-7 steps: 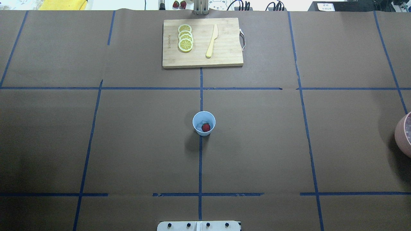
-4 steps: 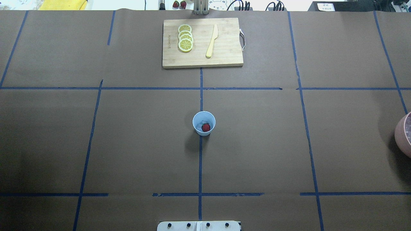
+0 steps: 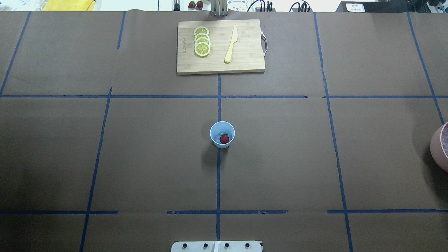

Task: Put ice and strawberries in cup

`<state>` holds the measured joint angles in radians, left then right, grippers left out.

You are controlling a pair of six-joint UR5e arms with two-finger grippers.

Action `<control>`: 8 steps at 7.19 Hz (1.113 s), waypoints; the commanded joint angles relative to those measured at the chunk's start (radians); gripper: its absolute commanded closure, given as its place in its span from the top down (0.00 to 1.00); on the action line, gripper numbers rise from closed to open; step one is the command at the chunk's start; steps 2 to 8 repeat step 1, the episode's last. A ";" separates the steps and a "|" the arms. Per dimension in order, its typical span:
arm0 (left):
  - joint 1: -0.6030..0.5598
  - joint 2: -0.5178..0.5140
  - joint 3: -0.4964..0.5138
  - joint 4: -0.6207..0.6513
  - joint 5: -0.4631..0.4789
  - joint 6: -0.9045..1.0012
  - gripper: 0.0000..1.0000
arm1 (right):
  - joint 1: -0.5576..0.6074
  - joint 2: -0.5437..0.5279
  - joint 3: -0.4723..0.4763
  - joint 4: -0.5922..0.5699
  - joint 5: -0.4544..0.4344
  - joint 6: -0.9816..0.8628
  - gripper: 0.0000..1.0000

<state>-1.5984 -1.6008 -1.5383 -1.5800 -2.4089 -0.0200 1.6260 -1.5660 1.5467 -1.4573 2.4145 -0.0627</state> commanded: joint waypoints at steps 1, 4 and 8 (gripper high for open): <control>0.000 -0.001 0.001 0.000 0.002 0.000 1.00 | 0.000 0.003 0.001 0.000 0.000 0.000 1.00; 0.000 -0.001 0.001 0.000 0.002 0.000 1.00 | 0.000 0.003 0.001 0.000 0.000 0.000 1.00; 0.000 -0.001 0.001 0.000 0.002 0.000 1.00 | 0.000 0.003 0.001 0.000 0.000 0.000 1.00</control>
